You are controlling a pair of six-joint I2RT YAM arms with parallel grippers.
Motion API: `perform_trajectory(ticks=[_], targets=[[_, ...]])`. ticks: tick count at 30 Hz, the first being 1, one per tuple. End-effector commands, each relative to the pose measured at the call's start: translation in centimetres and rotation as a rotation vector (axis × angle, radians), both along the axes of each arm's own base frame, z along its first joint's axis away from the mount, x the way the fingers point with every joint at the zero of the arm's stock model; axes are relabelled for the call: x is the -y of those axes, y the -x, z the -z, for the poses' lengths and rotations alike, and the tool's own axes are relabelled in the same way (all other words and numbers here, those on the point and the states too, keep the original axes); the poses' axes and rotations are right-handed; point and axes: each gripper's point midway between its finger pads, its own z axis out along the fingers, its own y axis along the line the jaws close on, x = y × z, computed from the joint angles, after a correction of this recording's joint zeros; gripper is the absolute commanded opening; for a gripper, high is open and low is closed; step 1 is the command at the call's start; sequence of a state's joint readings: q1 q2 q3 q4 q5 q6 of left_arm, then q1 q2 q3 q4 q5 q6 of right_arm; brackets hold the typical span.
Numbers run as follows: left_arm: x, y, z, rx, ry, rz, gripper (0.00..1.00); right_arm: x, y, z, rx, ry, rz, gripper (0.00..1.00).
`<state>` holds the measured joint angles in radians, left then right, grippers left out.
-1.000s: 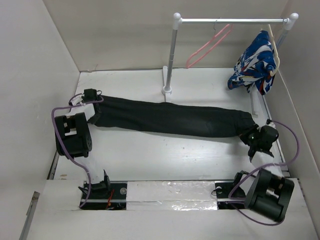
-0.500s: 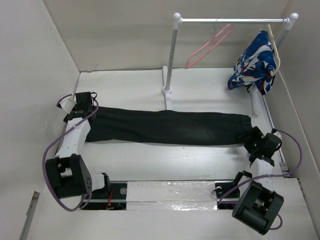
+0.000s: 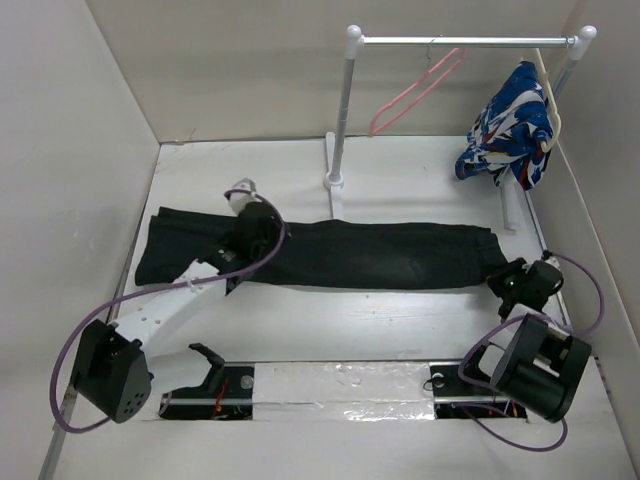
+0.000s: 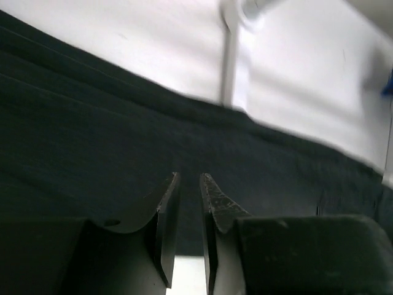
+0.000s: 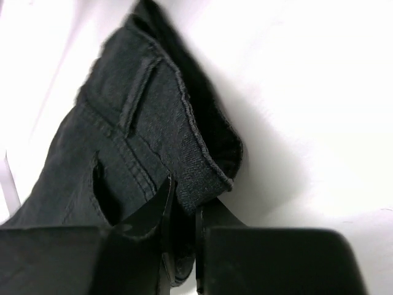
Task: Place the trousers on the hanger
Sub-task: Fold the trousers at the center of the board.
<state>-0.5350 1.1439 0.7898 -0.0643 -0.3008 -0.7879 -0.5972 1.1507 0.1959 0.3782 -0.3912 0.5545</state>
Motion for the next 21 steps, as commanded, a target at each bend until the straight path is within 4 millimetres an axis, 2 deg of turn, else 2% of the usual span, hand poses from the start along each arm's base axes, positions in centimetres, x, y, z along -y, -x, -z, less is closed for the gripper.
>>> perform_trajectory(ticks=[1,2,3,4,5,6,7,8,9,10,11,12,13,14,15,16,17,18,21], targets=[[2.5,0.5,0.2,0.066,-0.041,-0.001,0.15,-2.6,-1.4,-3.5,0.129,0.085,-0.151,0.01],[4.1,1.8,1.1,0.065,-0.062,0.045,0.13,-3.9,-1.7,-5.5,0.193,0.137,-0.202,0.0],[4.6,2.0,1.6,0.07,-0.07,0.049,0.11,-4.6,-1.5,-6.3,0.215,0.157,-0.221,0.0],[4.7,2.2,2.2,0.068,-0.084,0.043,0.06,-5.4,-1.0,-6.5,0.205,0.162,-0.241,0.0],[4.8,3.0,3.6,0.05,-0.105,0.054,0.03,-6.4,-0.9,-7.6,0.234,0.187,-0.27,0.0],[4.5,2.9,4.4,0.044,-0.121,0.039,0.01,-7.0,-0.5,-10.4,0.318,0.236,-0.278,0.0],[4.2,3.2,5.2,0.042,-0.148,0.032,0.0,-7.7,0.2,-10.6,0.304,0.234,-0.29,0.0],[3.4,3.7,6.7,0.02,-0.179,0.025,0.0,-7.5,0.2,-13.4,0.352,0.282,-0.27,0.0],[3.1,3.9,7.8,0.003,-0.196,0.021,0.0,-8.1,0.8,-16.1,0.422,0.326,-0.273,0.0],[2.9,4.2,8.5,-0.007,-0.199,0.023,0.0,-8.2,1.3,-16.6,0.411,0.339,-0.268,0.0],[2.8,5.1,9.9,-0.028,-0.214,0.041,0.0,-8.0,1.5,-20.0,0.464,0.386,-0.252,0.0],[3.5,5.7,10.4,-0.027,-0.21,0.067,0.0,-8.0,1.7,-21.4,0.475,0.405,-0.256,0.0],[3.7,6.1,10.8,-0.031,-0.211,0.076,0.0,-8.3,1.4,-21.4,0.438,0.42,-0.294,0.0],[3.9,6.6,11.1,-0.036,-0.201,0.077,0.0,-8.9,1.4,-24.0,0.472,0.443,-0.339,0.0],[4.3,6.9,10.7,-0.025,-0.188,0.088,0.0,-9.4,1.2,-24.3,0.451,0.448,-0.382,0.0],[5.2,7.5,10.5,-0.015,-0.177,0.116,0.0,-9.4,0.7,-23.2,0.383,0.444,-0.42,0.0],[5.7,7.8,10.1,-0.008,-0.16,0.127,0.0,-10.1,0.6,-23.8,0.392,0.445,-0.464,0.0],[6.5,8.0,9.3,0.014,-0.13,0.147,0.0,-10.3,0.7,-25.0,0.411,0.46,-0.471,0.0],[8.9,9.0,7.8,0.051,-0.067,0.211,0.0,-10.6,1.2,-27.1,0.469,0.486,-0.468,0.0]])
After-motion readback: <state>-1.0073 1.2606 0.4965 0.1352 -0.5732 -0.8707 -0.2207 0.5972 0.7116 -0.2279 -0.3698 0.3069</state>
